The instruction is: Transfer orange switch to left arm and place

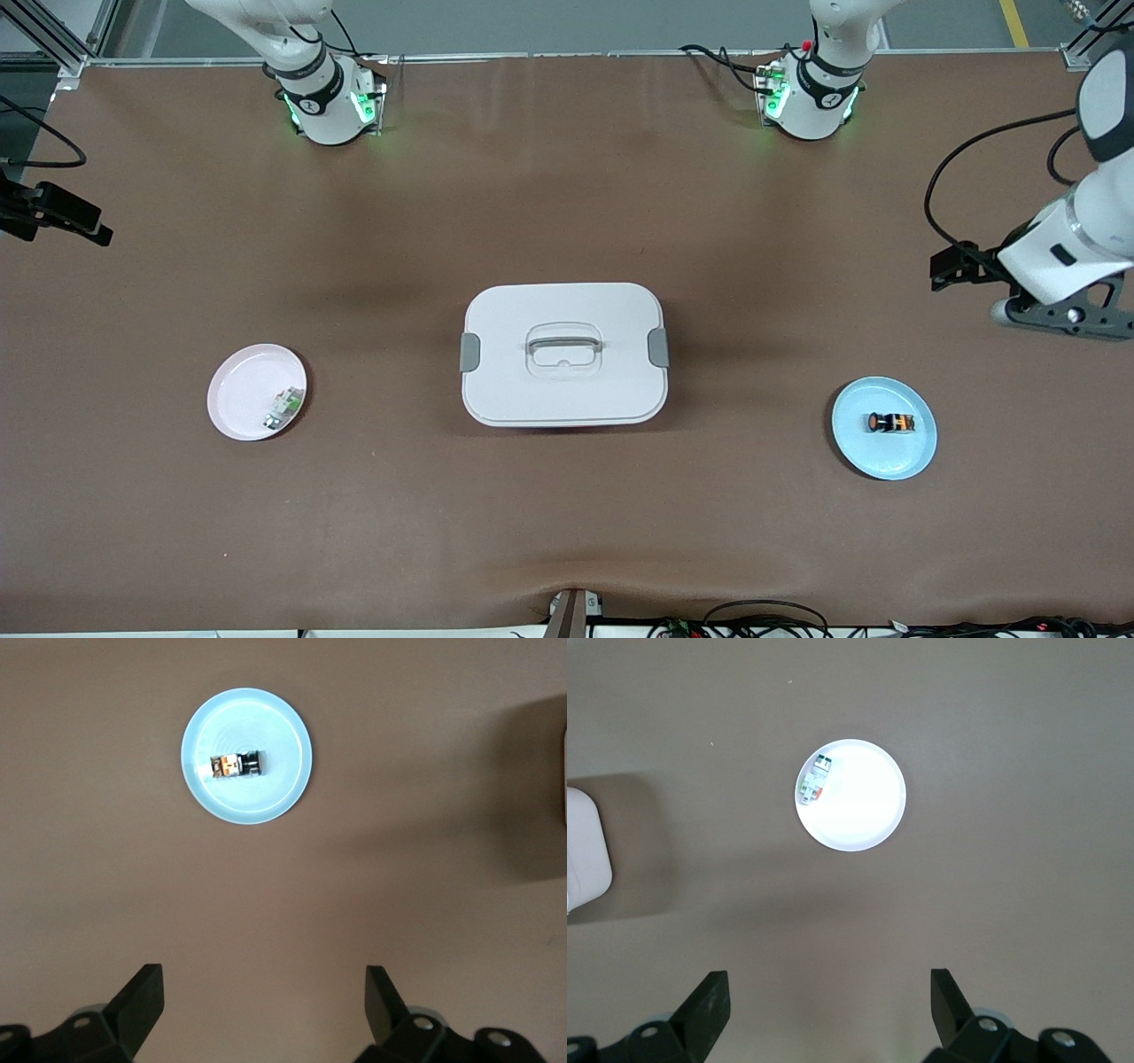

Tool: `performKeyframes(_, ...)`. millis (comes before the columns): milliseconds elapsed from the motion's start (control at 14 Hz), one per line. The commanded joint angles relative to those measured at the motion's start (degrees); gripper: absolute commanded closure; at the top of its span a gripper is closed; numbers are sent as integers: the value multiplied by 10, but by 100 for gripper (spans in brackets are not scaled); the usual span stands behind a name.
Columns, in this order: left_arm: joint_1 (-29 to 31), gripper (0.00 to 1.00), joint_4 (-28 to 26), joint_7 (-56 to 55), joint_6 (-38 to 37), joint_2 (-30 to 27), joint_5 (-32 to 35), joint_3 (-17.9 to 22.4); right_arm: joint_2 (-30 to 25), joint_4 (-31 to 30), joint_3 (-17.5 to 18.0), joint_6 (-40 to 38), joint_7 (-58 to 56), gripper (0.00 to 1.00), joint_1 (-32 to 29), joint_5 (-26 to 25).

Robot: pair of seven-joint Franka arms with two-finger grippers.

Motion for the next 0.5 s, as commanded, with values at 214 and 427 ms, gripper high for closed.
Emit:
performKeyframes(214, -53, 0, 32, -23, -38, -49, -26, 58, 8, 15, 9, -11, -7, 0, -11, -7)
performKeyframes(427, -129, 0, 26, -25, -43, -59, -23, 151, 9, 15, 9, -11, -7, 0, -10, -6)
